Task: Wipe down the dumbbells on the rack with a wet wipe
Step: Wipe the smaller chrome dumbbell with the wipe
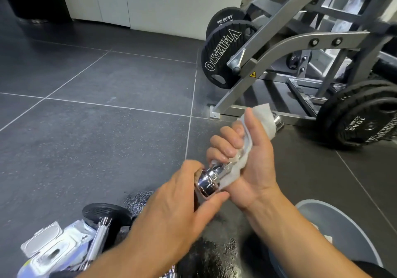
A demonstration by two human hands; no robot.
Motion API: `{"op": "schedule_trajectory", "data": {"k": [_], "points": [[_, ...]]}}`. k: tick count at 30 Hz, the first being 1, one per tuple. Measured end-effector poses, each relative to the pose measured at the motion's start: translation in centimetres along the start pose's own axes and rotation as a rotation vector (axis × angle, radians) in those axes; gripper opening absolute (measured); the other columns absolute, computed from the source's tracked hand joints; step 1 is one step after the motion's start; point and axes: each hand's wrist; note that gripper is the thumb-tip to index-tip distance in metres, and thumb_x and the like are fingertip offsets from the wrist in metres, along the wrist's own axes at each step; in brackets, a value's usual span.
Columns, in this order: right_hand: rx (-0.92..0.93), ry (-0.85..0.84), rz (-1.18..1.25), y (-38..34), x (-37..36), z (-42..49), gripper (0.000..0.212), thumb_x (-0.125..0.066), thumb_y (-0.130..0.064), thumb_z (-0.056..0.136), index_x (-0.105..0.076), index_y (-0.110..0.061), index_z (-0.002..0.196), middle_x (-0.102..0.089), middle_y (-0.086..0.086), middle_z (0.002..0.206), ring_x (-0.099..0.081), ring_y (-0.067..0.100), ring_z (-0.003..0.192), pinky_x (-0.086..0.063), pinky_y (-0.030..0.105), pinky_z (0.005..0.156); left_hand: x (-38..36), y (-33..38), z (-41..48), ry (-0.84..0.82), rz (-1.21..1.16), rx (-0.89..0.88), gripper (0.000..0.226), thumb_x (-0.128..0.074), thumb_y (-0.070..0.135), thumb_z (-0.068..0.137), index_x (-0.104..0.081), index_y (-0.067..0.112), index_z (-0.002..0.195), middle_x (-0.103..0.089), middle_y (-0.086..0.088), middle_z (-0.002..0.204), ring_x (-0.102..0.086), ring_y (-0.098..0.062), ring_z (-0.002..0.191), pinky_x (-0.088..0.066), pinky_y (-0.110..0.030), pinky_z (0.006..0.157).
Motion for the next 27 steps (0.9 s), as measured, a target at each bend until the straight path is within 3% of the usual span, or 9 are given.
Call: {"op": "schedule_trajectory", "data": {"k": [3, 5, 8, 11, 14, 16, 18, 21, 27], "points": [[-0.007, 0.059, 0.047, 0.3, -0.6, 0.0, 0.043, -0.063, -0.047, 0.095, -0.046, -0.022, 0.064, -0.036, -0.008, 0.060, -0.041, 0.010, 0.051, -0.044, 0.023, 0.053, 0.6, -0.8, 0.9, 0.138, 0.200, -0.152, 0.051, -0.051, 0.078, 0.076, -0.037, 0.044, 0.111, -0.050, 0.024, 0.077, -0.059, -0.010, 0.072, -0.039, -0.014, 0.056], [0.016, 0.070, 0.046, -0.1, -0.4, 0.2, 0.044, -0.063, -0.045, 0.096, -0.045, -0.022, 0.064, -0.033, -0.008, 0.058, -0.038, 0.009, 0.049, -0.042, 0.023, 0.053, 1.4, -0.5, 1.3, 0.124, 0.063, -0.031, 0.065, -0.065, 0.083, 0.064, -0.040, 0.049, 0.113, -0.062, 0.025, 0.088, -0.063, -0.005, 0.082, -0.045, -0.015, 0.066], [0.017, 0.019, 0.021, -0.5, 0.0, 0.3, 0.044, -0.063, -0.043, 0.093, -0.041, -0.022, 0.060, -0.028, -0.008, 0.050, -0.030, 0.008, 0.044, -0.033, 0.022, 0.047, 2.1, 0.7, 1.8, -0.189, -0.531, 0.326, 0.094, -0.082, 0.082, 0.051, -0.053, 0.041, 0.129, -0.077, 0.007, 0.101, -0.069, -0.013, 0.082, -0.053, -0.030, 0.070], [-0.013, -0.046, 0.036, -0.6, 0.2, 0.2, 0.044, -0.062, -0.042, 0.091, -0.040, -0.021, 0.058, -0.030, -0.008, 0.047, -0.030, 0.007, 0.040, -0.030, 0.020, 0.043, 0.7, 0.5, 1.6, -0.321, -1.200, 0.492, 0.073, -0.088, 0.054, 0.063, -0.071, 0.006, 0.115, -0.073, -0.025, 0.089, -0.059, -0.025, 0.058, -0.043, -0.031, 0.045], [-0.030, -0.055, 0.052, -0.9, 0.1, 0.0, 0.044, -0.059, -0.043, 0.093, -0.041, -0.022, 0.058, -0.030, -0.008, 0.047, -0.031, 0.006, 0.038, -0.028, 0.019, 0.042, 0.0, 0.8, 1.5, -0.271, -1.341, 0.488, 0.053, -0.080, 0.031, 0.070, -0.072, 0.008, 0.117, -0.066, -0.031, 0.081, -0.053, -0.026, 0.054, -0.041, -0.029, 0.042], [-0.006, -0.016, 0.057, -1.1, 0.0, 0.0, 0.043, -0.059, -0.042, 0.095, -0.042, -0.022, 0.061, -0.031, -0.009, 0.049, -0.033, 0.007, 0.039, -0.032, 0.020, 0.042, -0.2, 0.9, 1.3, -0.180, -1.208, 0.365, 0.067, -0.080, 0.037, 0.077, -0.054, 0.027, 0.138, -0.069, -0.024, 0.083, -0.054, -0.025, 0.059, -0.044, -0.032, 0.049], [0.022, 0.053, 0.072, -0.9, -0.2, 0.0, 0.040, -0.059, -0.040, 0.097, -0.043, -0.023, 0.064, -0.032, -0.009, 0.053, -0.034, 0.008, 0.043, -0.035, 0.022, 0.043, -0.6, 0.5, 0.7, -0.049, -0.744, 0.143, 0.081, -0.081, 0.052, 0.077, -0.034, 0.054, 0.142, -0.072, -0.002, 0.088, -0.059, -0.018, 0.067, -0.050, -0.038, 0.063], [0.015, 0.144, 0.104, -0.2, -0.2, 0.1, 0.038, -0.062, -0.038, 0.096, -0.044, -0.022, 0.067, -0.034, -0.009, 0.058, -0.035, 0.009, 0.045, -0.038, 0.023, 0.044, -0.8, -0.6, 0.4, 0.134, -0.101, -0.212, 0.087, -0.075, 0.058, 0.078, -0.014, 0.069, 0.140, -0.064, 0.018, 0.108, -0.063, 0.002, 0.085, -0.050, -0.018, 0.075], [-0.232, 0.154, -0.079, -1.2, 0.6, 0.2, 0.053, -0.057, -0.031, 0.094, -0.036, -0.022, 0.045, -0.024, -0.009, 0.039, -0.025, 0.006, 0.031, -0.021, 0.018, 0.035, 0.7, -0.9, 1.9, -0.043, -0.325, -0.024, 0.107, -0.092, 0.075, 0.040, -0.030, 0.066, 0.127, -0.053, 0.031, 0.114, -0.062, -0.003, 0.111, -0.055, -0.027, 0.089]]}}
Point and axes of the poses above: each hand's wrist, its own z-axis towards the middle knuckle, its own x-axis out of the back of the hand, y = z × x
